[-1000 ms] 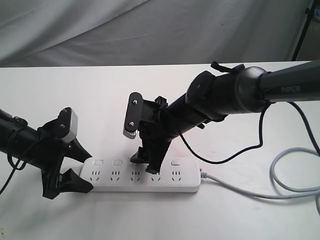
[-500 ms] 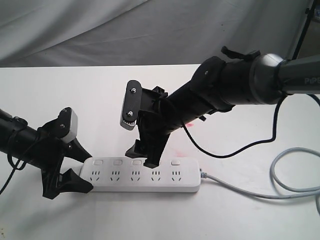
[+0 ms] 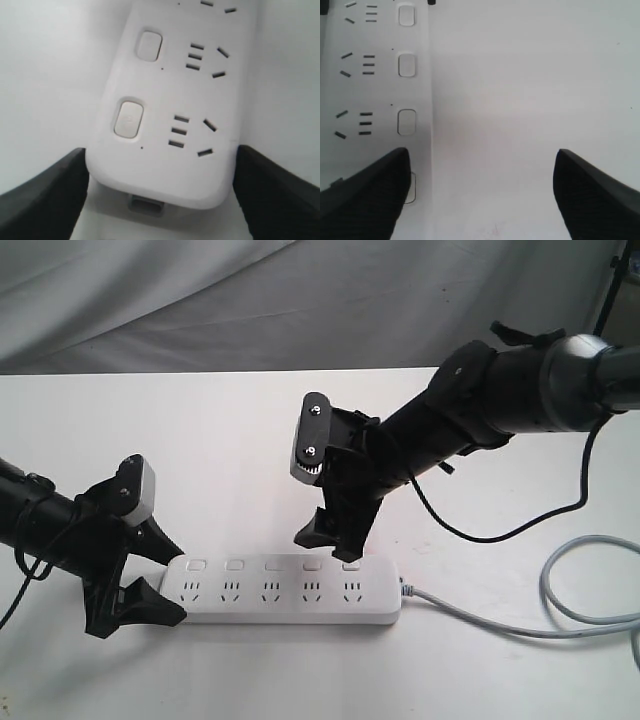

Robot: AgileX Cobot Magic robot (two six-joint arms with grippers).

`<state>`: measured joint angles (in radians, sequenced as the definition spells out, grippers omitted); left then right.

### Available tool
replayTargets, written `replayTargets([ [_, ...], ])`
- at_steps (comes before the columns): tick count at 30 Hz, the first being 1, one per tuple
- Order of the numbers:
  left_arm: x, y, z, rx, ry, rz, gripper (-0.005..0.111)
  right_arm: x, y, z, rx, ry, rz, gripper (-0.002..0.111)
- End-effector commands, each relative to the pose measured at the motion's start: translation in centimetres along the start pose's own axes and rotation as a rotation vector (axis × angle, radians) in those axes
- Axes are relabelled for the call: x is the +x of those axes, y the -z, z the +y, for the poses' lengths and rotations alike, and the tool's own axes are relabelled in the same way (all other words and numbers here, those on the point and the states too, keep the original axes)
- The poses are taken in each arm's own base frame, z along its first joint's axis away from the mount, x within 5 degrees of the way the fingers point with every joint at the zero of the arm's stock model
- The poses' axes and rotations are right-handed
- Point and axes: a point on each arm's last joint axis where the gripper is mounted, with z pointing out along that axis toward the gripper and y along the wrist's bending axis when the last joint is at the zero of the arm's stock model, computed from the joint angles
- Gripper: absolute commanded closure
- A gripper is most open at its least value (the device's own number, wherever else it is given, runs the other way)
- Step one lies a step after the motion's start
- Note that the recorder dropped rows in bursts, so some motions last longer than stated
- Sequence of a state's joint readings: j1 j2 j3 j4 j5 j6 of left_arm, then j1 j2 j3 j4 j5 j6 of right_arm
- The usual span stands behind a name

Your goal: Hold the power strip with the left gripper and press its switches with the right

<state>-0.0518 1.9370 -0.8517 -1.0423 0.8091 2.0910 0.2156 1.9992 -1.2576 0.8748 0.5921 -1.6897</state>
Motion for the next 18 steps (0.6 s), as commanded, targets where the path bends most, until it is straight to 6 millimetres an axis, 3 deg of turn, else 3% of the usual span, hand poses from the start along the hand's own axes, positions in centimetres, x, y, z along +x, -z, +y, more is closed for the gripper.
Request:
replayTargets([
  [1,0.0,-0.1,-0.2,0.006,-0.008,0.005,0.078,0.1,0.2,0.1,-0.014,-0.007,-0.005,0.036],
  [7,0.0,-0.1,-0.2,0.006,-0.008,0.005,0.078,1.2,-1.3,0.0,-0.022,-0.019,0.024,0.036],
  [18,0.0,-0.1,-0.2,0.006,-0.008,0.005,0.078,1.8,-2.1,0.1,-0.031,-0.02,0.042,0.036],
])
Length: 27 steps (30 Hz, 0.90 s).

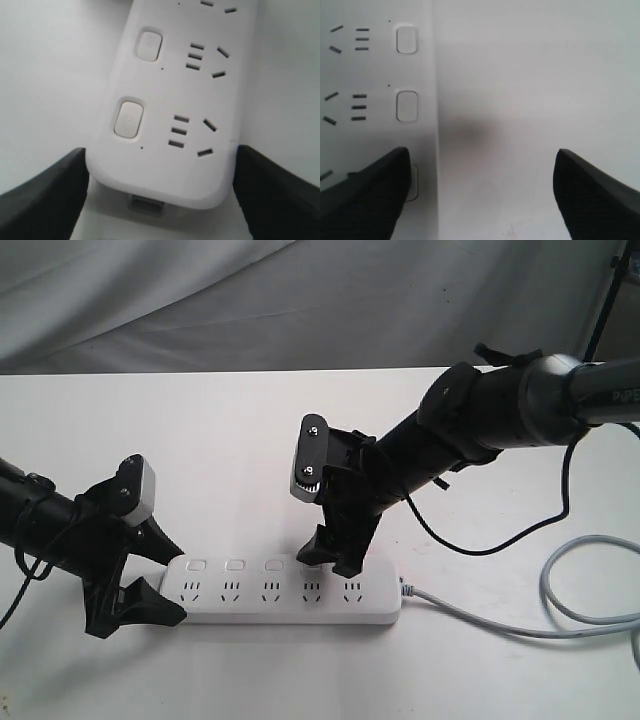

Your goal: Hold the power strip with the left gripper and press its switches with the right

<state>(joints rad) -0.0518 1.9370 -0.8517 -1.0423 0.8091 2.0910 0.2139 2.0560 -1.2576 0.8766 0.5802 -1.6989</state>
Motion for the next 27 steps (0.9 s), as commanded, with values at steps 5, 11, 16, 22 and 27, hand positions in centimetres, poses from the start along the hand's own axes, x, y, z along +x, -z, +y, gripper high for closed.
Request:
replayTargets([
  [5,0.0,-0.1,-0.2,0.006,-0.008,0.005,0.078,1.0,-0.8,0.0,-0.006,0.023,0.038,0.036],
  [11,0.0,-0.1,-0.2,0.006,-0.008,0.005,0.078,1.3,-0.9,0.1,-0.015,0.048,0.064,0.036],
  [16,0.0,-0.1,-0.2,0.006,-0.008,0.005,0.078,1.9,-1.5,0.2,-0.031,0.072,0.093,0.036],
  [22,0.0,-0.1,-0.2,0.006,-0.008,0.005,0.078,2.4,-2.0,0.3,-0.043,0.087,0.115,0.036],
  [27,0.0,-0.1,-0.2,0.006,-0.008,0.005,0.078,2.2,-1.8,0.3,-0.045,0.075,0.102,0.036],
])
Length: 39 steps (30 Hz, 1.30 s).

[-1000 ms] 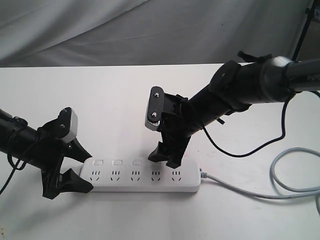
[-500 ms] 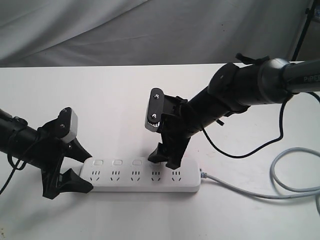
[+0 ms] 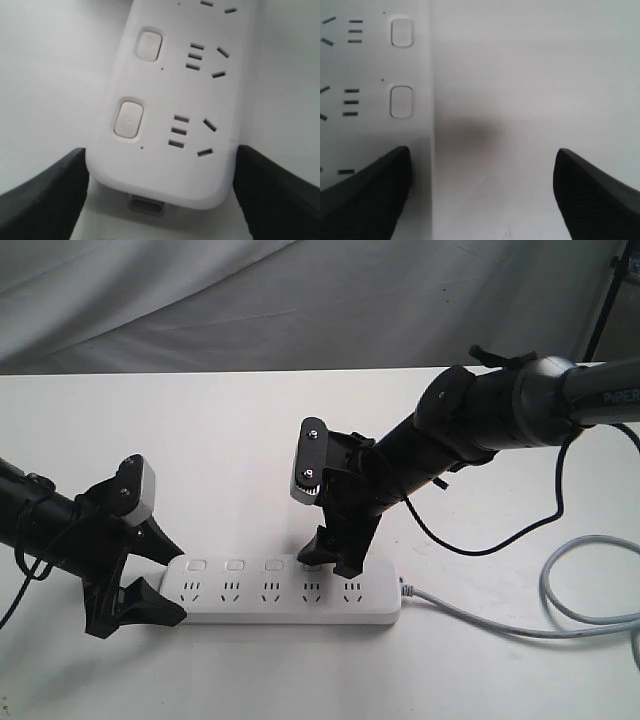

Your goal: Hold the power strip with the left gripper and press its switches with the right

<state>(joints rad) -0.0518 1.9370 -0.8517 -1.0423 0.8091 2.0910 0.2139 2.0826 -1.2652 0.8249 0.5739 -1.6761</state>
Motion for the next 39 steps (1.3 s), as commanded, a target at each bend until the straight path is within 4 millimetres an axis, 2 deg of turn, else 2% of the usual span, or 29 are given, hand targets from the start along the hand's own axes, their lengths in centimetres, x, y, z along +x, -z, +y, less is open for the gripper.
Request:
replayTargets([
  [1,0.0,-0.1,-0.2,0.006,-0.008,0.005,0.078,1.3,-0.9,0.4,-0.036,0.058,0.056,0.036],
  [10,0.0,-0.1,-0.2,0.006,-0.008,0.005,0.078,-1.6,3.0,0.4,-0.005,0.046,-0.047,0.036],
  [20,0.0,-0.1,-0.2,0.006,-0.008,0.005,0.078,-1.6,3.0,0.4,0.005,0.039,-0.049,0.036],
  [34,0.0,-0.1,-0.2,0.006,-0.008,0.005,0.078,0.9,4.1,-0.9,0.003,-0.022,0.019,0.036],
  [39,0.0,-0.1,-0.2,0.006,-0.008,0.005,0.078,1.7,4.0,-0.8,0.0,-0.034,0.028,0.036],
])
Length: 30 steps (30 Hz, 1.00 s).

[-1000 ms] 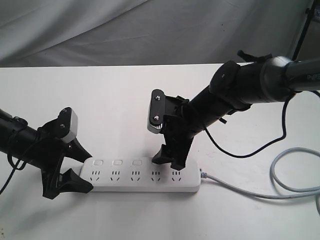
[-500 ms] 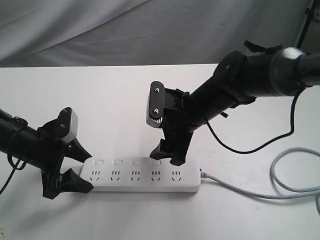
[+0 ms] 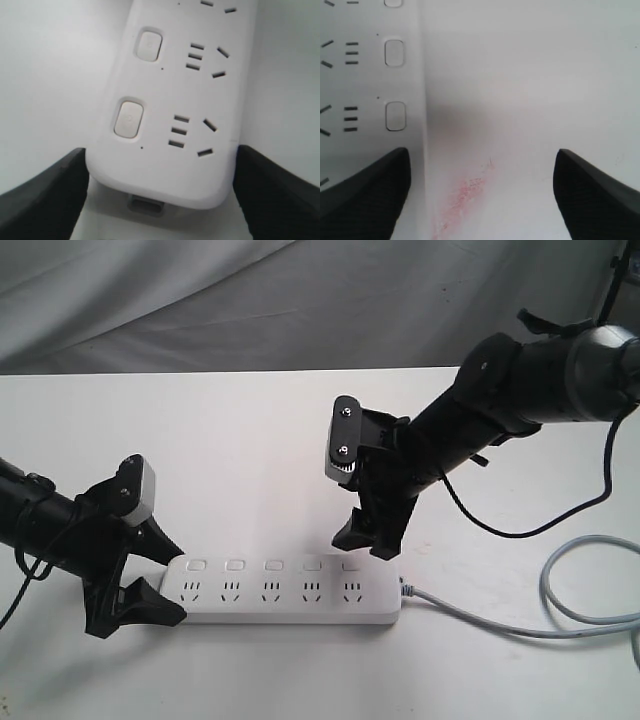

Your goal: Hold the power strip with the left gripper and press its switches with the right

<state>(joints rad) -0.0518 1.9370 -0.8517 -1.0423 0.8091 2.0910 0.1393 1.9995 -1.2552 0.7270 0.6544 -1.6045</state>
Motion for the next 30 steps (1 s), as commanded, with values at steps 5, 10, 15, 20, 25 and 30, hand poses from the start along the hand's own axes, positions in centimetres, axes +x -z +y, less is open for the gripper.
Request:
replayTargets([
  [5,0.0,-0.1,-0.2,0.006,-0.008,0.005,0.078,0.6,0.0,0.3,0.005,-0.016,-0.025,0.036],
  [10,0.0,-0.1,-0.2,0.006,-0.008,0.005,0.078,0.6,-0.1,0.4,0.0,-0.018,-0.029,0.036],
  [15,0.0,-0.1,-0.2,0.006,-0.008,0.005,0.078,0.6,-0.2,0.4,-0.004,-0.015,-0.026,0.036],
  [20,0.0,-0.1,-0.2,0.006,-0.008,0.005,0.078,1.3,-0.8,0.6,0.0,-0.017,-0.006,0.036],
  [25,0.0,-0.1,-0.2,0.006,-0.008,0.005,0.078,1.5,-1.2,0.6,-0.009,-0.017,0.003,0.036],
  [30,0.0,-0.1,-0.2,0.006,-0.008,0.005,0.078,1.8,-1.3,0.8,-0.015,0.003,0.019,0.036],
])
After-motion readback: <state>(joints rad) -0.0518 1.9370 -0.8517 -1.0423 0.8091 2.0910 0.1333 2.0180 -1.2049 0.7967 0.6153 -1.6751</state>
